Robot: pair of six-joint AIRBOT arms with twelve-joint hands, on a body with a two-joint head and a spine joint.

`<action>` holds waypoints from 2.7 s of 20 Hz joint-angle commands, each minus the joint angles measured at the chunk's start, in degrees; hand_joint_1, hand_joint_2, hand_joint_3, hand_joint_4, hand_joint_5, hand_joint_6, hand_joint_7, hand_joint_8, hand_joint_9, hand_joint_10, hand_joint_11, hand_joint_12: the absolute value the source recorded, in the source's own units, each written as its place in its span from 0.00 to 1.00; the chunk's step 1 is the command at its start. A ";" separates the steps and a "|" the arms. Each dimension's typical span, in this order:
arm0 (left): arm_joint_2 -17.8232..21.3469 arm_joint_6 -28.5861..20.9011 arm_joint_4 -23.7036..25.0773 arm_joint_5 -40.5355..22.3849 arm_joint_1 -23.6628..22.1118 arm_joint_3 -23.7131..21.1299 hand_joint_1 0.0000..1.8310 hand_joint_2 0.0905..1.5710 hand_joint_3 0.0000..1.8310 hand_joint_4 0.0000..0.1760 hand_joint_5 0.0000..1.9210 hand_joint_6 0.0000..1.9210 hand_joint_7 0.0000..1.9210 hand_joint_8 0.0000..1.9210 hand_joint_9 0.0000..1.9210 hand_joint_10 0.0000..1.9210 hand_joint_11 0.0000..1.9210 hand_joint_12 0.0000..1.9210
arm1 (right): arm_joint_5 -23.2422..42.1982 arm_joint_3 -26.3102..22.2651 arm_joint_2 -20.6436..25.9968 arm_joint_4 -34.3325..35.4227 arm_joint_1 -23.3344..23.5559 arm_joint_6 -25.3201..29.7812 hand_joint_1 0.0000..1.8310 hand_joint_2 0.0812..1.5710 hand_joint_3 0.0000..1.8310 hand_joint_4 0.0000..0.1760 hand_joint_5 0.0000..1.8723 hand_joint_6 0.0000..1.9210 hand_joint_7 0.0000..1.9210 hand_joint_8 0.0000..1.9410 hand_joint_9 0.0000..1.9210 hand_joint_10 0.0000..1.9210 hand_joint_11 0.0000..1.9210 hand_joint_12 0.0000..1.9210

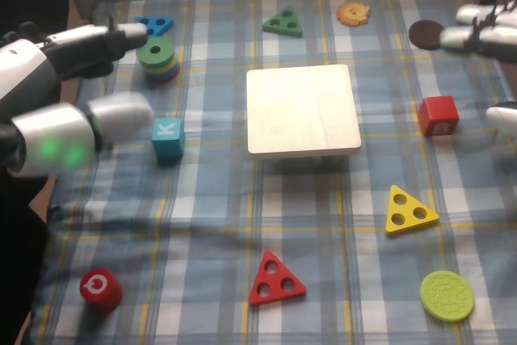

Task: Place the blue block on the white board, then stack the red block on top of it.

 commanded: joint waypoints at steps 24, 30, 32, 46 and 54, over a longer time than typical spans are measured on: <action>-12.81 42.16 -19.16 11.03 -11.33 10.82 0.43 0.60 0.00 1.00 0.33 0.01 0.22 0.00 0.14 0.00 0.00 0.13 | 10.51 -0.99 0.84 -3.81 2.08 4.21 0.27 0.85 0.00 0.00 0.24 0.00 0.16 0.00 0.16 0.00 0.09 0.25; -13.88 42.16 -20.29 12.40 -12.00 12.32 0.44 0.62 0.00 1.00 0.36 0.01 0.24 0.00 0.15 0.00 0.00 0.13 | 10.47 -1.08 0.83 -4.50 2.08 4.61 0.25 0.84 0.00 0.00 0.24 0.00 0.17 0.00 0.18 0.00 0.09 0.30; -14.27 42.16 -20.54 13.17 -12.18 12.91 0.46 0.62 0.00 1.00 0.37 0.01 0.25 0.01 0.16 0.01 0.00 0.13 | 10.46 -1.08 0.83 -4.52 2.08 4.63 0.26 0.85 0.00 0.00 0.24 0.00 0.17 0.00 0.18 0.00 0.09 0.31; -17.16 42.15 -21.64 14.58 -14.18 15.27 0.55 0.70 0.00 1.00 0.49 0.53 0.34 0.00 0.24 0.00 0.04 0.16 | 10.41 -1.09 0.81 -4.67 2.05 4.76 0.26 0.85 0.00 0.00 0.23 0.00 0.17 0.00 0.19 0.00 0.08 0.36; -17.28 39.07 -20.94 11.91 -15.25 14.76 0.57 0.69 0.00 0.72 0.51 0.51 0.40 0.00 0.29 0.00 0.01 0.29 | 10.46 -1.22 0.81 -4.25 1.70 4.81 0.25 0.86 0.00 0.00 0.23 0.00 0.17 0.00 0.18 0.00 0.06 0.36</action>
